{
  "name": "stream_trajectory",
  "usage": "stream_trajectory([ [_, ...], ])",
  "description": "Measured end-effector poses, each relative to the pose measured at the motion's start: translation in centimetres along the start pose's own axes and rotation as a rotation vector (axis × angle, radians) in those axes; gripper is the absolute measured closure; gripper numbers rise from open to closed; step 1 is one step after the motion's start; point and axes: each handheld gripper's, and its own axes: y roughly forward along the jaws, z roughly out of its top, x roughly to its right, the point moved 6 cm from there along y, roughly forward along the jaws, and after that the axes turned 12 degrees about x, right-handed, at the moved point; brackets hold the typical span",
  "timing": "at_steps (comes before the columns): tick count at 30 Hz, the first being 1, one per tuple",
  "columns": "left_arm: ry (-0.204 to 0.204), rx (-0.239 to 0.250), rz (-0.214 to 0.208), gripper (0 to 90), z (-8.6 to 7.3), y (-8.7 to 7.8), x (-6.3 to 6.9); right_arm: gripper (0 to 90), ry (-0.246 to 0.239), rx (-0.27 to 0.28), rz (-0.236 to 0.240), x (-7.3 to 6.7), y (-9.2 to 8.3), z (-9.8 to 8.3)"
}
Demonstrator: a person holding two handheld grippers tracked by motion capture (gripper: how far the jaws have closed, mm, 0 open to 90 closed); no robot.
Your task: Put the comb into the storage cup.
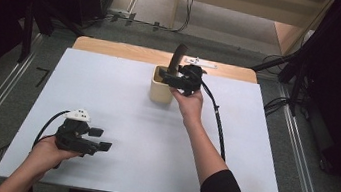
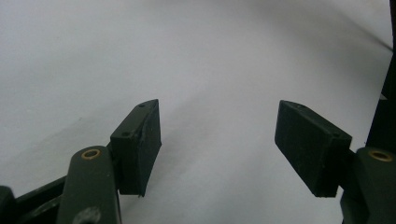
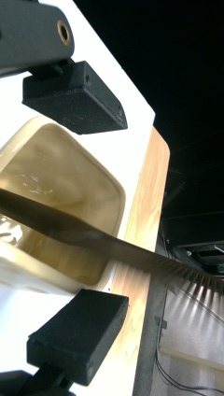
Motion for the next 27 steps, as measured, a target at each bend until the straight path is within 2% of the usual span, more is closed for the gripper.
stream_trajectory([
  [3, -0.001, -0.003, 0.001, 32.7, -0.1, 0.0, 0.0, 12.4, 0.023, -0.01, -0.004, 0.1, -0.3, -0.1],
  [6, -0.003, -0.002, 0.002, 32.7, 0.0, 0.0, 0.0, 12.5, 0.019, -0.019, -0.024, 0.4, -0.6, -0.1],
  [9, -0.004, -0.002, 0.003, 32.7, 0.0, 0.0, 0.0, 12.5, 0.025, -0.023, -0.022, 0.6, -1.0, -0.2],
  [20, -0.003, -0.008, 0.01, 32.7, -0.1, 0.0, -0.1, 12.5, 0.032, -0.059, 0.021, 0.6, -2.3, -0.5],
  [27, -0.002, -0.008, 0.01, 32.7, -0.1, 0.0, -0.1, 12.5, 0.064, -0.084, 0.037, 0.5, -3.0, -0.6],
])
